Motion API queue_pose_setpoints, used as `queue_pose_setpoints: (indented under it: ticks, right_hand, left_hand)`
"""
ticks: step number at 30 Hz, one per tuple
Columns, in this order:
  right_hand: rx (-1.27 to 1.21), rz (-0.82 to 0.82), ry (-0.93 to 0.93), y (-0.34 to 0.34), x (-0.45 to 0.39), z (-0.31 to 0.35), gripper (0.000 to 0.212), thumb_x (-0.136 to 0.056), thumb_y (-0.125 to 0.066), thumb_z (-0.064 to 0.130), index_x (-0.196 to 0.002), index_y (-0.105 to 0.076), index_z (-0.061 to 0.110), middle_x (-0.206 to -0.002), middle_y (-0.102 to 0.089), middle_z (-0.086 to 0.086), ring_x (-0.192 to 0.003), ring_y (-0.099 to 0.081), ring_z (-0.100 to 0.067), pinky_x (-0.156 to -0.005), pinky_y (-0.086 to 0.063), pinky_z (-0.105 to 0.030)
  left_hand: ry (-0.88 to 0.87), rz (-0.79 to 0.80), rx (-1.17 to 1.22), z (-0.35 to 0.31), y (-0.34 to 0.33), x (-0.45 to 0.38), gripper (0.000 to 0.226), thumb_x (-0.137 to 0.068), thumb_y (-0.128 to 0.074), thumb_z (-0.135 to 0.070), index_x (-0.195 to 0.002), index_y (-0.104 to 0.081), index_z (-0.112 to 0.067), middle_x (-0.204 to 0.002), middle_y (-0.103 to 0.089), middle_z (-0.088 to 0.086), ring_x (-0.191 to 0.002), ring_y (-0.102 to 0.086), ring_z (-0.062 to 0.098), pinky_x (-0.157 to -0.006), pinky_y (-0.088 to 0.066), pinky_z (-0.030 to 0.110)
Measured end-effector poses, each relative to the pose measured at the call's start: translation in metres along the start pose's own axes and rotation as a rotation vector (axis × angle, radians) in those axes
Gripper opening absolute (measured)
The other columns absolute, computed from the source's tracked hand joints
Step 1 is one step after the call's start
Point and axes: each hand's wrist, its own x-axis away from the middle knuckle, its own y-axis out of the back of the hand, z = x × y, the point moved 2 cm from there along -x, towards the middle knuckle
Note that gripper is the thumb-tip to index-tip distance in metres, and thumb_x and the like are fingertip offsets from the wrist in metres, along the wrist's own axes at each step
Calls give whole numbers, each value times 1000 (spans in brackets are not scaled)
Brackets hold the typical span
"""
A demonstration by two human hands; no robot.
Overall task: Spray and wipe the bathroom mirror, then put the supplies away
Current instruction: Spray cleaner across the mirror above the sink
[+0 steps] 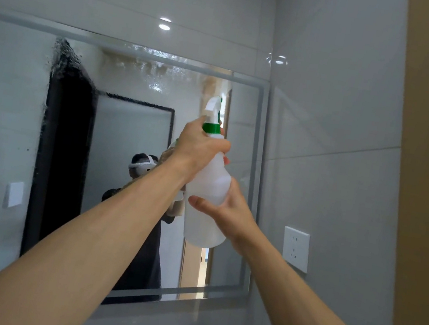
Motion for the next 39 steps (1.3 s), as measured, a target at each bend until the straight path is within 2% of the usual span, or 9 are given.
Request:
queue_pose_setpoints:
  ticks: [3,9,14,19,22,26,31,36,39]
  right_hand:
    - [23,-27,10,12,-2,5,71,-81,-82,31,-134,-35,28,-121,-52,2,-105,-56,-14,-73,-48,-23]
    - [44,-62,-3,27,0,0,74,-78,-83,37,-134,-36,27,-121,-53,1,-107,-57,-17,-81,-52,-32]
    - [35,-76,-37,32,4,-11,80,-71,-83,45,-135,-36,31,-120,-54,4,-107,-58,-17,-83,-52,-35]
    - [-1,-81,-65,31,10,-23,82,-69,-82,44,-134,-36,30,-119,-54,4,-108,-58,-16,-85,-53,-35]
    - [6,-82,-87,29,13,-29,83,-67,-82,46,-134,-36,30,-120,-54,4,-108,-58,-16,-89,-53,-38]
    - [6,-84,-106,25,17,-36,82,-66,-81,48,-133,-36,31,-120,-54,4,-109,-58,-17,-89,-53,-38]
    - [-10,-69,-137,17,29,-50,69,-79,-84,35,-127,-36,33,-116,-53,7,-104,-58,-14,-78,-49,-27]
    - [3,-51,-162,10,38,-62,70,-80,-83,32,-131,-34,30,-116,-52,7,-103,-56,-10,-74,-48,-22]
    - [13,-51,-165,8,41,-65,71,-80,-83,32,-131,-34,30,-118,-52,6,-103,-56,-10,-72,-47,-19]
  left_hand:
    - [-20,13,14,-10,-10,-1,40,-71,-69,5,-109,-58,-1,-95,-61,11,-62,-68,30,-63,-62,44]
    - [-15,21,44,-11,-26,-3,40,-68,-67,5,-107,-57,4,-92,-60,13,-58,-63,25,-63,-62,46]
    - [13,27,2,-4,-37,0,30,-69,-68,2,-97,-59,-2,-83,-58,13,-55,-65,26,-55,-56,31]
    - [8,64,-94,8,-43,3,33,-71,-71,-3,-98,-56,-13,-91,-63,17,-61,-72,25,-62,-62,41]
    - [38,94,-78,14,-43,6,36,-73,-71,-2,-106,-58,-9,-96,-64,17,-63,-72,24,-65,-63,42]
    - [72,116,-62,20,-41,13,40,-76,-70,0,-114,-58,-9,-102,-63,15,-65,-72,22,-57,-59,29]
    - [75,111,-105,32,-39,28,43,-81,-69,-3,-121,-56,-11,-105,-63,11,-72,-70,21,-45,-47,12]
    - [75,80,-139,49,-39,38,41,-83,-70,-3,-120,-55,-10,-91,-56,1,-66,-57,11,-41,-41,7]
    - [71,59,-159,53,-38,40,38,-81,-70,-1,-117,-56,-6,-87,-55,3,-63,-55,10,-40,-40,7]
